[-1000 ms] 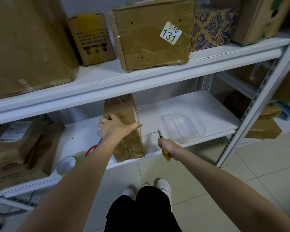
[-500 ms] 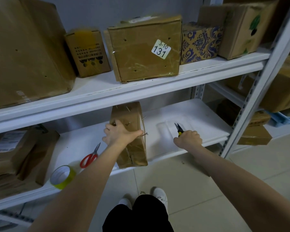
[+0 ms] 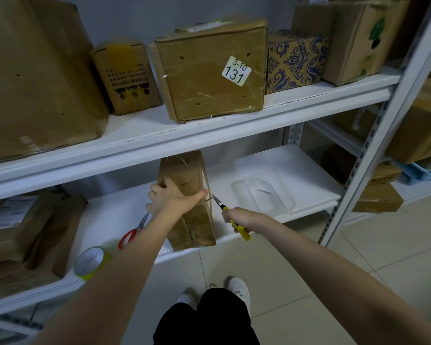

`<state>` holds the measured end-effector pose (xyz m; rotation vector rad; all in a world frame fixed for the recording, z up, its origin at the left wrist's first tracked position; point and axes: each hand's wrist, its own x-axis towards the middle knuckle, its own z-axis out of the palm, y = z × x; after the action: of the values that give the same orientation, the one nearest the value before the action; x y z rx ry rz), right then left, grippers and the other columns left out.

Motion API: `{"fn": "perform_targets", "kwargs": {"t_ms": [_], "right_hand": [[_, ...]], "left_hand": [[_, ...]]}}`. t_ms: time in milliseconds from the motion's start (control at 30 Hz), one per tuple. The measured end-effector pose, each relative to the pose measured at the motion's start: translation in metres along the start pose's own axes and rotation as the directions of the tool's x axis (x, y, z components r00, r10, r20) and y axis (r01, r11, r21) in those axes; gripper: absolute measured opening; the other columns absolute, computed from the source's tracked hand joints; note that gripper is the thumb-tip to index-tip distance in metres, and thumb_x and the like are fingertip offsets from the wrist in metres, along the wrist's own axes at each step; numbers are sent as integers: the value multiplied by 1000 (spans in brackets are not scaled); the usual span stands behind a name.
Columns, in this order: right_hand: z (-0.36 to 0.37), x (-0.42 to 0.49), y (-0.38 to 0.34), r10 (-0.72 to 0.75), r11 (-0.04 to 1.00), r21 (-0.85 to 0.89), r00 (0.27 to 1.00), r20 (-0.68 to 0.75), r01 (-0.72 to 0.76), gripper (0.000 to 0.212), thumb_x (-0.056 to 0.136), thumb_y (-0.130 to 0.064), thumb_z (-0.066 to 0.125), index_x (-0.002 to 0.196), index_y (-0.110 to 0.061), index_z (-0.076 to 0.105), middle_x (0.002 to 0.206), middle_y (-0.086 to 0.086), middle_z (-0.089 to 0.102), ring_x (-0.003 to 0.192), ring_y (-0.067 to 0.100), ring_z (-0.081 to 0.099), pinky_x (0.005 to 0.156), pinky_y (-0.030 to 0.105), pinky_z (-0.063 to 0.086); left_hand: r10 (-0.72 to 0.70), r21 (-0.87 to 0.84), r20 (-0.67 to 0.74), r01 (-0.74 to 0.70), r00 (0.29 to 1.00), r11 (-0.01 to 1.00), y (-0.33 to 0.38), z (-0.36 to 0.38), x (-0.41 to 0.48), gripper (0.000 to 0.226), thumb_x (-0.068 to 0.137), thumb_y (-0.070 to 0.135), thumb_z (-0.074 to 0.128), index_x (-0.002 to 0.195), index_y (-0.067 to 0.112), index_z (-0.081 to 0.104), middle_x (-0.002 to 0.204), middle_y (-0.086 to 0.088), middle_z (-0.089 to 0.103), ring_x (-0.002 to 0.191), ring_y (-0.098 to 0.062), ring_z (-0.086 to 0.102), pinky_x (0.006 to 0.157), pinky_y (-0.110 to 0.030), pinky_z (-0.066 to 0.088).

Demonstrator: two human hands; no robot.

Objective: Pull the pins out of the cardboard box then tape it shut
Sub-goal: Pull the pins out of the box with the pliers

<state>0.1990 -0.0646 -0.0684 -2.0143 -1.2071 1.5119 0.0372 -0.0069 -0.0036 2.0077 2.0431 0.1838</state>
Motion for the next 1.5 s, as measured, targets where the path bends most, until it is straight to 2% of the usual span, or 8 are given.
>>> {"fn": "perform_targets", "kwargs": {"t_ms": [167, 333, 433, 600, 1000, 1200, 1367, 1500], "right_hand": [[14, -4, 4, -7, 994, -110, 998, 58, 14, 14, 86, -27, 47, 82, -14, 42, 78, 3, 39, 81, 24, 40, 66, 30, 32], [12, -22, 17, -44, 993, -106, 998, 44, 48, 28, 77, -34, 50, 94, -12, 43, 90, 7, 44, 81, 23, 40, 68, 32, 32], [11, -34, 24, -99, 993, -69, 995, 10, 100, 31, 68, -35, 47, 91, -15, 41, 86, 5, 42, 72, 20, 39, 62, 30, 30], [11, -46, 27, -160, 987, 2, 985, -58, 160, 16, 87, -21, 47, 98, -12, 39, 83, 4, 35, 67, 19, 34, 59, 29, 28], [22, -45, 5, -189, 981, -52, 977, -99, 184, 15, 89, -23, 46, 92, -9, 44, 78, 3, 43, 67, 19, 41, 57, 30, 32], [21, -37, 7, -232, 967, 82, 965, -123, 243, 16, 78, -25, 51, 72, -11, 46, 72, 6, 47, 68, 24, 44, 63, 31, 37], [19, -37, 7, -224, 915, 337, 974, -36, 223, 29, 64, -24, 51, 85, -2, 52, 70, 11, 50, 63, 22, 51, 59, 29, 45], [19, -34, 7, -216, 964, 123, 965, -146, 234, 14, 79, -20, 52, 72, -10, 46, 67, 6, 45, 63, 23, 42, 59, 29, 36]], "left_hand": [[53, -66, 111, -46, 992, 997, -10, -5, 3, 120, 54, 83, 63, 147, 39, 2, 147, -14, 15, 135, -40, 23, 102, -52, 36], [24, -97, 67, -18, 997, 995, -11, -2, -7, 103, 56, 81, 64, 139, 31, 30, 140, -13, 25, 130, -36, 29, 94, -46, 41], [-12, -130, 21, 15, 1000, 991, -8, -1, -12, 101, 57, 81, 63, 137, 28, 32, 140, -15, 27, 129, -36, 32, 92, -44, 41], [-42, -115, 15, 44, 999, 992, -4, 0, -14, 104, 57, 83, 61, 139, 26, 32, 144, -17, 25, 132, -38, 30, 95, -47, 41], [-49, -87, 19, 51, 999, 995, -1, 1, -13, 108, 57, 82, 61, 142, 24, 29, 143, -16, 25, 131, -38, 31, 96, -48, 41], [-38, -152, 13, 40, 999, 988, -2, 2, -13, 120, 55, 78, 68, 148, 32, 8, 145, -19, 22, 132, -41, 29, 99, -50, 39], [-63, -172, -6, 61, 998, 983, -1, 1, -12, 133, 53, 74, 73, 149, 28, -8, 149, -20, 20, 135, -41, 28, 101, -52, 38], [-64, -177, -16, 61, 998, 982, -1, 1, -11, 135, 53, 73, 74, 148, 27, -10, 148, -20, 23, 134, -40, 30, 100, -51, 39]]}}
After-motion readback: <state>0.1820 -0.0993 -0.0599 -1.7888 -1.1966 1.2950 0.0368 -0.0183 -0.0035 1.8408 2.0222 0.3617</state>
